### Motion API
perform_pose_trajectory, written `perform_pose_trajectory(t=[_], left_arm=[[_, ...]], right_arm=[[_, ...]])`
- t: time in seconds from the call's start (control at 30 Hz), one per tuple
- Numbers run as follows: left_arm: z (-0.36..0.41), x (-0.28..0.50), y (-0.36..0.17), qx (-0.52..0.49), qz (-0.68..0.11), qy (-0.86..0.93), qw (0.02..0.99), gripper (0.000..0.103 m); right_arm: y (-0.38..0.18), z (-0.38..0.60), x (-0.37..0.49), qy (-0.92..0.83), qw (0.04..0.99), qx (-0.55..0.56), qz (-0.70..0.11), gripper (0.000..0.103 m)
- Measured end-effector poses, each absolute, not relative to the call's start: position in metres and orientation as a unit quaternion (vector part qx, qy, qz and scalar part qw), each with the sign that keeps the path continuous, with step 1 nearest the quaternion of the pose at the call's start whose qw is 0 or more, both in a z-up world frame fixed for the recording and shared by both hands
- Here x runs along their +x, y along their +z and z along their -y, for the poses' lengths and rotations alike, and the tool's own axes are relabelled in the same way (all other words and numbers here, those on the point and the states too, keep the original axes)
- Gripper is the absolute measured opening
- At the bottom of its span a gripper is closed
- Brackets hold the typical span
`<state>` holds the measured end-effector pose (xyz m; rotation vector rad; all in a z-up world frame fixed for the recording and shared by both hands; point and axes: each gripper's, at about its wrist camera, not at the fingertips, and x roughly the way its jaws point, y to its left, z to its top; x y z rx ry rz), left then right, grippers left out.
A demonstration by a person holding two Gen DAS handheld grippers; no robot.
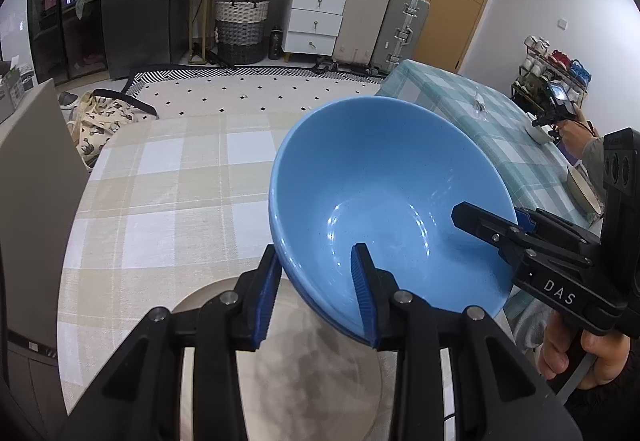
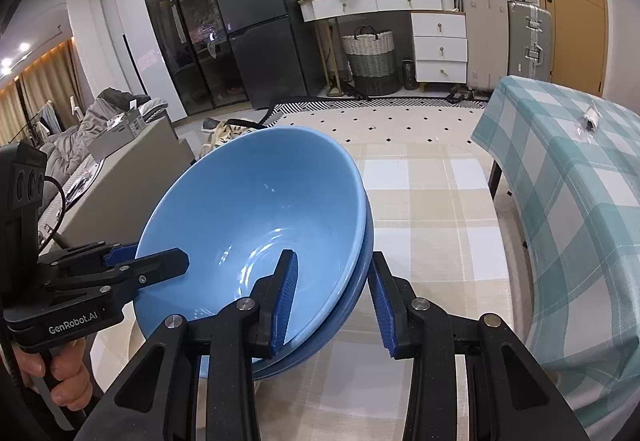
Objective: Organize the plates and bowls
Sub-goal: 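Lift the nested blue bowls with both grippers and carry them over the cream plates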
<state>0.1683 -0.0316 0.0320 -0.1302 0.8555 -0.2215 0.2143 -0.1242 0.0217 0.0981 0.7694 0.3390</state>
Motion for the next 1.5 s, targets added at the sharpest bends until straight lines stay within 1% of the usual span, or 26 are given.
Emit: perform_pose_trajectory(t=[0.43, 0.7, 1.07, 1.5], left_arm=[[0.003, 0.130, 0.039, -0.064, -0.394, -0.076, 0.914, 0.034], [-0.015, 0.111, 0.038, -0.078, -0.389, -0.055, 0.916, 0.034], [-0.044, 0.093, 0.026, -0.100, -0.392, -0.021, 0.914, 0.035], [-0.055, 0.090, -0.006, -0.116, -0.431, -0.006, 0.895, 0.035]], right_arm=[[0.032, 0.092, 0.190, 0.208, 0.913, 0.026, -0.351, 0.037], [0.028, 0.069, 0.176, 0.224, 0.908, 0.007, -0.354, 0.037], [0.022, 0.034, 0.169, 0.258, 0.899, -0.006, -0.355, 0.037], [0.005, 0.016, 0.171, 0.278, 0.885, -0.015, -0.373, 0.038]])
